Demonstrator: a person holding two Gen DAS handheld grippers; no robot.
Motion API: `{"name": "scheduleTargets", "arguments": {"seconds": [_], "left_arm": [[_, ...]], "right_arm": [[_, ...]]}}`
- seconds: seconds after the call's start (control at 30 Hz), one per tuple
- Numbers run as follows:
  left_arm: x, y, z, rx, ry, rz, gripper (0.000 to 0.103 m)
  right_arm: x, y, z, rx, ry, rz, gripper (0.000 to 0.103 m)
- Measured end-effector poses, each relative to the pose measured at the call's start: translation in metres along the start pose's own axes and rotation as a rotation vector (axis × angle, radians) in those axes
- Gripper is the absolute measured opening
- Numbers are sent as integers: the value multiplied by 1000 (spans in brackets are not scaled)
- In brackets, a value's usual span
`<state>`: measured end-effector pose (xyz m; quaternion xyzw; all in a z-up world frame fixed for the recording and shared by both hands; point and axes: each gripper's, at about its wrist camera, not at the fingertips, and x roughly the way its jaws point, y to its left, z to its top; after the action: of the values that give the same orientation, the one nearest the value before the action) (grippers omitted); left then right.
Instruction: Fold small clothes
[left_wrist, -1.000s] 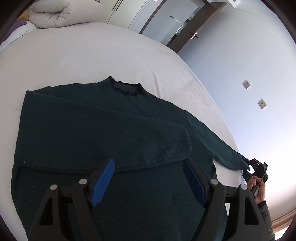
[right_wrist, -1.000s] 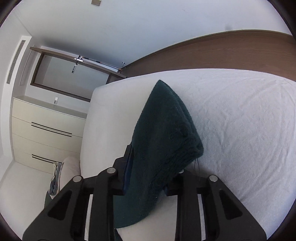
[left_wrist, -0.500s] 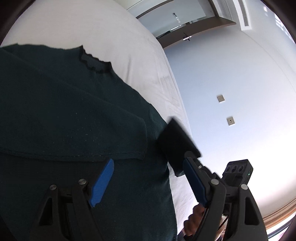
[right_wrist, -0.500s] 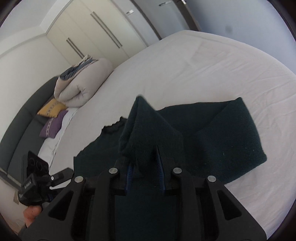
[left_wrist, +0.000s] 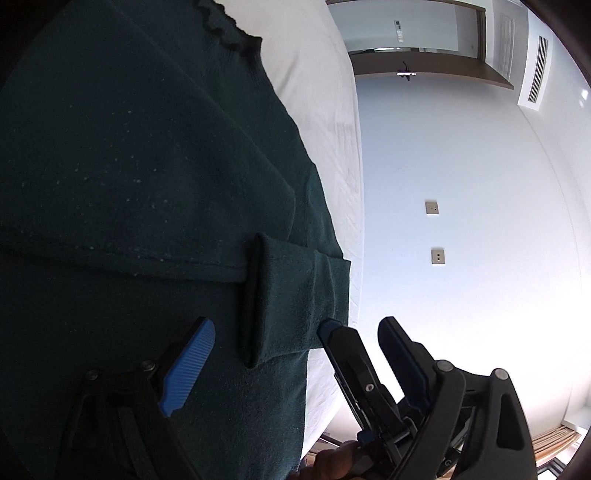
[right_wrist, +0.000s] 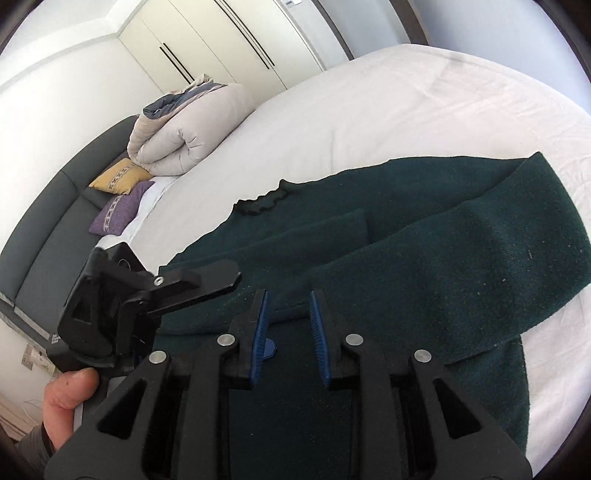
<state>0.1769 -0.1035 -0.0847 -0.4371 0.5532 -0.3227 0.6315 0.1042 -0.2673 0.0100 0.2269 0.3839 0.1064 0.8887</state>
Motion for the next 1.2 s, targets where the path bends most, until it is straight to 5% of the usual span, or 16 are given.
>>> {"name": "scheduleTargets", "arguments": {"seconds": [0.23,0.4,0.47,0.53,0.83,0.9,0.97,1.0,1.2], "left_arm": [[36,-18,-1,62,28,135,89],[69,-23,-5,91,56,209,54],[73,-25,-6,102,61,236,23],[70,-24,-6,90,64,226,8],[8,-63,12,227,-31,231,7],[-12,-68,18,267,-56,249,7],[-31,-69,27,291,-87,268,7],[-40,-67,32,294,-100,278,7],[-91,-31,56,248,-159,332,7]], "right_arm": [[-76,-58,2,156,-78,-19,22],[-108,-91,-10,240,-114,14,22],[-119,-103,-13,266,-119,20,22],[-124,-111,-16,283,-118,21,22],[-118,-122,-23,318,-82,32,24],[-112,-121,-22,318,-58,32,30],[-106,-123,-21,341,-48,49,74],[-104,-124,-21,365,-57,58,83],[-83,-139,-18,494,-49,154,85]]}}
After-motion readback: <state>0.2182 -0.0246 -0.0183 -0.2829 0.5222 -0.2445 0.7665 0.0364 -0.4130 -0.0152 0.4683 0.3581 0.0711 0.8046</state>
